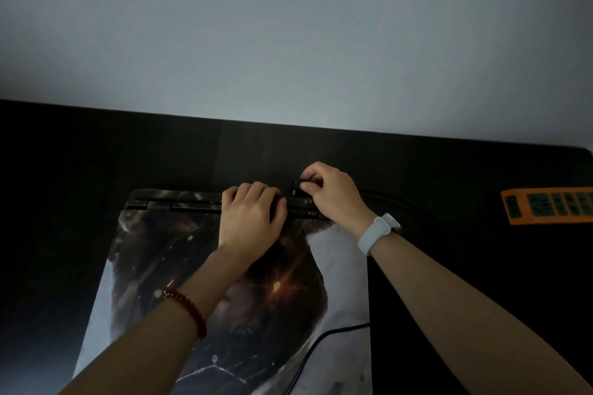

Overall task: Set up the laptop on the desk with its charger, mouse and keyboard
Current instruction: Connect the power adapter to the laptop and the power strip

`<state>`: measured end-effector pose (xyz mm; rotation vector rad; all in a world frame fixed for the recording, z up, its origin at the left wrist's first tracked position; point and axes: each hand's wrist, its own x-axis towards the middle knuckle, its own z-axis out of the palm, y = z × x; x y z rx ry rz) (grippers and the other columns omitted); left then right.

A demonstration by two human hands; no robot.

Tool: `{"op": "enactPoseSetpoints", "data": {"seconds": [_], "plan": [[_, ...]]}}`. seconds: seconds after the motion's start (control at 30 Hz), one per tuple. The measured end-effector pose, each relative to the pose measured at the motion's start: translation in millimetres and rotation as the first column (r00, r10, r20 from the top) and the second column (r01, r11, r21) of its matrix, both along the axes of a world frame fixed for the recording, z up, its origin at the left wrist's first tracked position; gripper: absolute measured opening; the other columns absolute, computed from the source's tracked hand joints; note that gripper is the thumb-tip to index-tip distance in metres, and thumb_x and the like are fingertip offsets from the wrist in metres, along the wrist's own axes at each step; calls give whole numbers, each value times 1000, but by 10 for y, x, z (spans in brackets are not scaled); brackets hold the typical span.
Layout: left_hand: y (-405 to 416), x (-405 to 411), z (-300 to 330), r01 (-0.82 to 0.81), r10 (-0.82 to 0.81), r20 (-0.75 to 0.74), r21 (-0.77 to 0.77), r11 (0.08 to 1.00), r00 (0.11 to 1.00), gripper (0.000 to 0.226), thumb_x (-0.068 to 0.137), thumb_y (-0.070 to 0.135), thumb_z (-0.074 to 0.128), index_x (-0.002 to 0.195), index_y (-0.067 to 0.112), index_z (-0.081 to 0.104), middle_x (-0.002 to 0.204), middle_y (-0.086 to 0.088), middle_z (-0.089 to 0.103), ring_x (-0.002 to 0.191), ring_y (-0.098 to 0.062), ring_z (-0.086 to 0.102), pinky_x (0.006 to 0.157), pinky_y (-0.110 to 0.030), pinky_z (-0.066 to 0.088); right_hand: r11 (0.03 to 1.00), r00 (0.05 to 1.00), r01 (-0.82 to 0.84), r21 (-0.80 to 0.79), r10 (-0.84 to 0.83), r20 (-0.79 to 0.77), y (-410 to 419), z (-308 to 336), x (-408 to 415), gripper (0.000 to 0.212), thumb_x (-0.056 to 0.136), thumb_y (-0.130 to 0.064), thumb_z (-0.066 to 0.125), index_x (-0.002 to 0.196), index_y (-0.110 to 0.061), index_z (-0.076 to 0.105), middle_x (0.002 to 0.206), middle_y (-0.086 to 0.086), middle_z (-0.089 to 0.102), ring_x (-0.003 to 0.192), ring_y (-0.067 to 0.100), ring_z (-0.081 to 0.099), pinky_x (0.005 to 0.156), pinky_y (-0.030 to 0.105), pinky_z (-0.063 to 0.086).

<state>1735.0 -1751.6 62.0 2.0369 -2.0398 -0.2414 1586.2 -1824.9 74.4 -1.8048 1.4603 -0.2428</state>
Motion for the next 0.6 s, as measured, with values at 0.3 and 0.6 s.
{"op": "enactPoseSetpoints", "data": {"seconds": [0.3,0.6], "plan": [[14,-5,-17,-22,22,14,-26,999,1000,35,88,32,38,89,12,67,86,-2,68,83,-22,62,86,-42,40,1000,999,-18,2,19,-48,-8,-49,184,13,90,-30,54,101,-27,60,104,-6,66,101,19,57,85,36,26],[34,-12,-21,-160,158,85,10,987,984,30,87,22,38,87,8,65,85,-8,64,85,-26,58,94,-48,37,992,985,-120,-40,114,-132,-4,-36,191,22,94,-27,47,110,-26,61,113,-2,63,107,21,54,89,41,27]]}}
